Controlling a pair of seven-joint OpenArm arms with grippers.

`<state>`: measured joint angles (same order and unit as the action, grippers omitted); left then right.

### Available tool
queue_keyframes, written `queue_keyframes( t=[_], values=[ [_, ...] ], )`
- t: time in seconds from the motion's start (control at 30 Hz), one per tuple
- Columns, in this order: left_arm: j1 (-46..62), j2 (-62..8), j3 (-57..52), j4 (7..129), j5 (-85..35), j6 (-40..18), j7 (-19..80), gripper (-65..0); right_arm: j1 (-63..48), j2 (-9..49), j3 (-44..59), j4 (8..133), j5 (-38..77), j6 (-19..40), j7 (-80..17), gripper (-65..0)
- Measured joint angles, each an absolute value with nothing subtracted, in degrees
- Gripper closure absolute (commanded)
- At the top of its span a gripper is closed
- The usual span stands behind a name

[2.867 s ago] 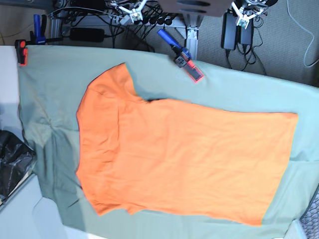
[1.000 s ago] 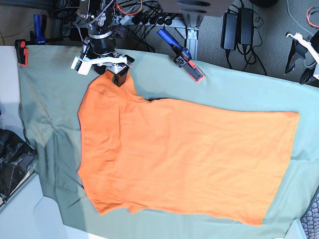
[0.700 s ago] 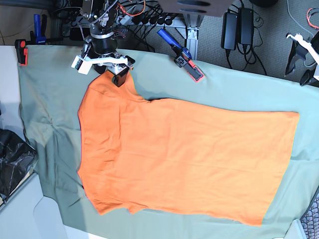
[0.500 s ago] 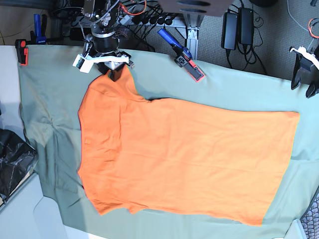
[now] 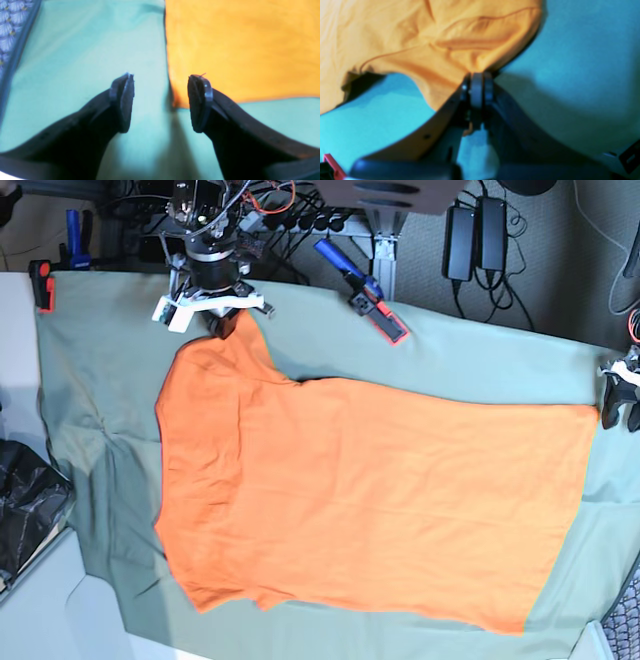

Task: Fold the T-shirt properly
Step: 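Reach both grippers to the shirt's side edges and grasp them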

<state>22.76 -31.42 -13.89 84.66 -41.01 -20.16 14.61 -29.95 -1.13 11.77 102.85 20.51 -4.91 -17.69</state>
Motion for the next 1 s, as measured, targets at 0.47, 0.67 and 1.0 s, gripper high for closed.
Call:
queue_keyframes(
  t=[0.47, 0.67, 1.0],
  values=[
    [19.20, -31.42, -7.11, 80.07, -45.67, -26.89, 15.11, -37.1, -29.98, -1.13, 11.77, 102.85, 18.06, -4.91, -17.67, 0.0],
    [19.20, -31.42, -7.14, 80.07, -47.46, -26.89, 16.29, -30.6, -29.98, -1.13, 11.77, 102.85, 18.04, -4.91, -17.69, 0.0],
    [19.20, -31.31, -7.03, 80.09, -42.63, -27.51, 16.08, 0.0, -29.98, -1.06, 11.77, 102.85, 15.14, -2.07, -17.91, 0.0]
  ],
)
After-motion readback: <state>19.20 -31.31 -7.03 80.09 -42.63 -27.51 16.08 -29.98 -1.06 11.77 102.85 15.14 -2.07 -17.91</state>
